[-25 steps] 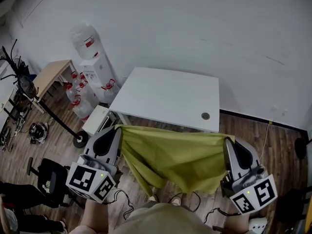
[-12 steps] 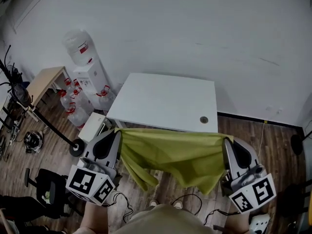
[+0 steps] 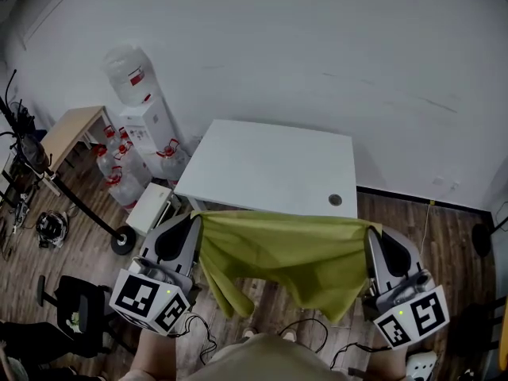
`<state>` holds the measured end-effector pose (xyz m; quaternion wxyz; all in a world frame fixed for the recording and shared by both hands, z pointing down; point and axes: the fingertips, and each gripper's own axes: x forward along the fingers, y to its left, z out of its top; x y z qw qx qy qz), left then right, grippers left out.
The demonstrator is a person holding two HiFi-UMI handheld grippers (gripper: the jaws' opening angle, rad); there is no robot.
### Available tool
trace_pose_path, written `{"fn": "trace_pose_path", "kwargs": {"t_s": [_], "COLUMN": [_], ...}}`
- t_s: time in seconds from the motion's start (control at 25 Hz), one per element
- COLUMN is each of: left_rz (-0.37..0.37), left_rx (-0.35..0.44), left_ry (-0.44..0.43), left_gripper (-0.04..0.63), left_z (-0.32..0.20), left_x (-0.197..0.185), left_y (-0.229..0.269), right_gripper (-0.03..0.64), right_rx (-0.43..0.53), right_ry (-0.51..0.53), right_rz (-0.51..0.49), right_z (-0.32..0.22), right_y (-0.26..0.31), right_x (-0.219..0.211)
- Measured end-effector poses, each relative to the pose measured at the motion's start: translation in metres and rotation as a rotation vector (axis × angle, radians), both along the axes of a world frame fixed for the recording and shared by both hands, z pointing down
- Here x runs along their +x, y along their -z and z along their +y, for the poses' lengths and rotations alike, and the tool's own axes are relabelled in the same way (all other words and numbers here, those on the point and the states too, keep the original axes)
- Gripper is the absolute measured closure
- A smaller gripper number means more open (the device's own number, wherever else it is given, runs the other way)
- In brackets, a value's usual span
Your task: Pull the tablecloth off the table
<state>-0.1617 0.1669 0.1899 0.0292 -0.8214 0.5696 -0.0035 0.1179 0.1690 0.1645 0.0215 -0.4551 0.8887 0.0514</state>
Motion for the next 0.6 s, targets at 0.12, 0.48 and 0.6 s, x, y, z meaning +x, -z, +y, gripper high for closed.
{"fn": "trace_pose_path", "kwargs": {"t_s": [0.12,0.48,0.6], "left_rz": [-0.002,0.009,0.012], "left_rx": [-0.003,-0.006,-0.006], "left_ry": [0.001,-0.003,-0.003], "left_gripper": [0.575,0.574,0.574], "left_z": [-0.004,-0.011,-0.013], "left_x": [-0.003,-0.008,-0.009], "left_y": [-0.001,-0.005,-0.006], "right_gripper": [0.588,0.588,0.588], "right_rx": [-0.007,-0.019,-0.020], "right_ry": [0.002,0.004,0.003], "right_rz": [-0.006,-0.002,-0.005], "right_z": [-0.006,-0.012,-0.014], "right_y": [-0.002,-0.006,-0.007], "right_x": [-0.003,-0.008,-0.008]}}
